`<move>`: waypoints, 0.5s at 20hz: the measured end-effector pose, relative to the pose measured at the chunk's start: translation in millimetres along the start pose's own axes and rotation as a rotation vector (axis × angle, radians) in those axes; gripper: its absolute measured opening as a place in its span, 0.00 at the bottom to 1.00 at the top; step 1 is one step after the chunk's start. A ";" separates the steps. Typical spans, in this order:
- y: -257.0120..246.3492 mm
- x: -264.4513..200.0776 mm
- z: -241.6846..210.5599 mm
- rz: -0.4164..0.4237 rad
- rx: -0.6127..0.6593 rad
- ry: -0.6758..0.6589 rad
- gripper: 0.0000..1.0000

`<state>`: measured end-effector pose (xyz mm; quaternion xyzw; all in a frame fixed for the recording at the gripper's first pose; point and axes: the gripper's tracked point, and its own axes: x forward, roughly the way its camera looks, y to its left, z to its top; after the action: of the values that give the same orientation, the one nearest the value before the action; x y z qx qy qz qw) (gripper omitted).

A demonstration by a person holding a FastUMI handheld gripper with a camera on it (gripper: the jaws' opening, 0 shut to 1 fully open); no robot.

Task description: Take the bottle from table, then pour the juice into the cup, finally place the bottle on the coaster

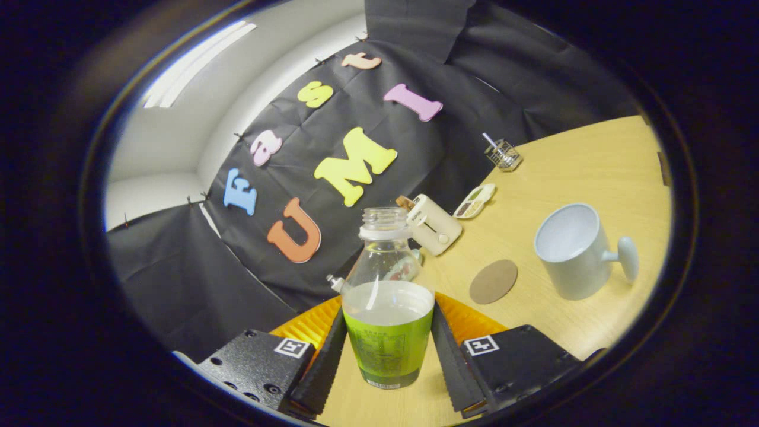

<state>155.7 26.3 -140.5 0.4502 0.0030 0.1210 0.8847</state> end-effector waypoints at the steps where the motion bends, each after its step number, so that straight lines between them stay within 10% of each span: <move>1: -2.2 0.3 3.2 0.006 0.039 -0.004 0.79; 10: -15.5 -3.9 25.1 0.082 0.388 -0.035 0.79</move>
<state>158.0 -3.2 -138.3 0.6141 -0.0072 0.1462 0.7755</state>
